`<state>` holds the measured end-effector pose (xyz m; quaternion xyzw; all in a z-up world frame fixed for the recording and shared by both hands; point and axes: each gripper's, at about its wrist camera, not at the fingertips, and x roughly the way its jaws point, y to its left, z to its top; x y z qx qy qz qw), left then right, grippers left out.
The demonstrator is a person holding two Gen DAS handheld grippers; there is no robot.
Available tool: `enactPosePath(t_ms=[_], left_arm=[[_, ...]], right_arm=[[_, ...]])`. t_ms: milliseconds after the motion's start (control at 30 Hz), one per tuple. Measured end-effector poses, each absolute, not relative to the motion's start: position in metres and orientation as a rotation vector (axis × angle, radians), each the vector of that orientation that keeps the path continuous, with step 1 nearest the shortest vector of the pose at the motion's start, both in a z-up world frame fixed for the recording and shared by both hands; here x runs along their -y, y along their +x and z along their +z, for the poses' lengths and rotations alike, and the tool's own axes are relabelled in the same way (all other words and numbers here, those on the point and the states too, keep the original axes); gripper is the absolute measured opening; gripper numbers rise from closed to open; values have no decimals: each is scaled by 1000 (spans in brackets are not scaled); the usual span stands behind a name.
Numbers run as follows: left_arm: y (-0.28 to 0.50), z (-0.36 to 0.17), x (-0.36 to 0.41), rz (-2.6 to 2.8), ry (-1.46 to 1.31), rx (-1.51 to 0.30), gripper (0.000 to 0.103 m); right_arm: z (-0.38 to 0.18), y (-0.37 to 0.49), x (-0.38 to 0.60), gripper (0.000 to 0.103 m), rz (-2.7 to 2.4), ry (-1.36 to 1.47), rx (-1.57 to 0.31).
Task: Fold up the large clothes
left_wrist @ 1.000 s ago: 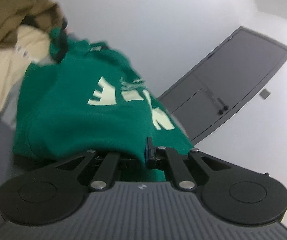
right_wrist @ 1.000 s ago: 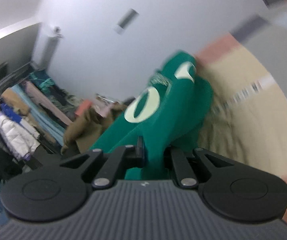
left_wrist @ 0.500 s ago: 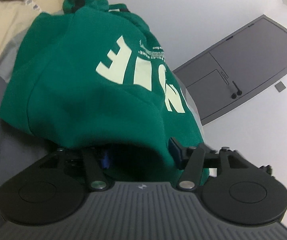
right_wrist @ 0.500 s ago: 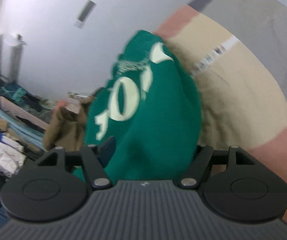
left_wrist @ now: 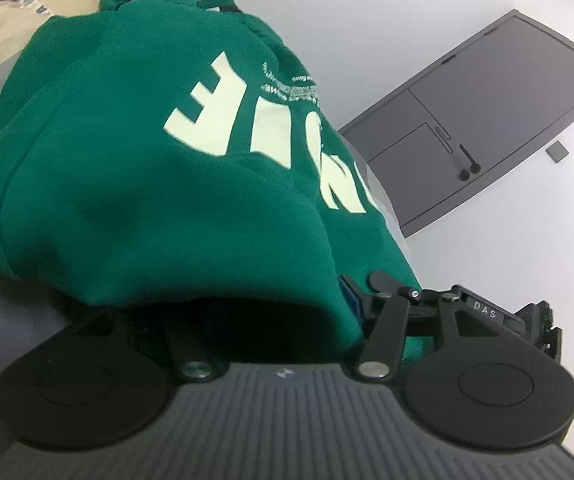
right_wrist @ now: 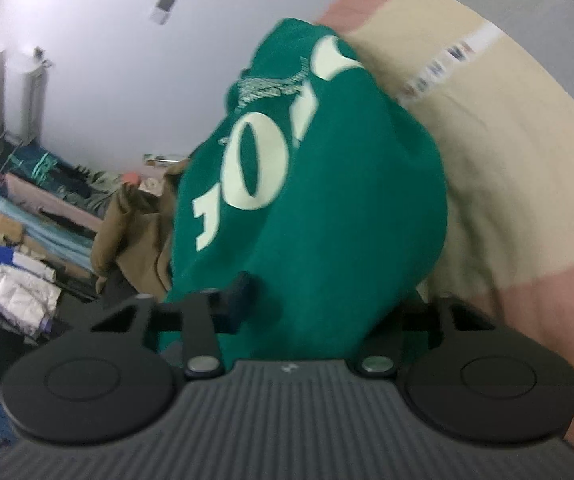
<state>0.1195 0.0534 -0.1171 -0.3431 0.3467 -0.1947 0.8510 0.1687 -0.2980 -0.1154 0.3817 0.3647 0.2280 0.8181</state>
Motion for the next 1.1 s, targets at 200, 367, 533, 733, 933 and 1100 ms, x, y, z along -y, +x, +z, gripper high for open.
enactPosePath(t_ms=[200,367,533,733,933,1100], left_arm=[[104,-90,-46,-458,-642,-588,8],[76,-59,-59,-445,-655,-448,8],[47,-20,-69,-444,-673,-348,8],[18,56,-71,-402,-592,-236,8],[-8,155,-84,-373,-487,-116,8],[-20,233,-86,-350,-383,-68,8]], right_arm=[[-88,161,281,16,564,630,-658],[-56,139,285,14,618,543,-515],[-2,114,286,14,685,450,-380],[86,97,281,13,743,386,-256],[185,81,277,12,809,333,-110],[252,69,275,12,828,330,-10]])
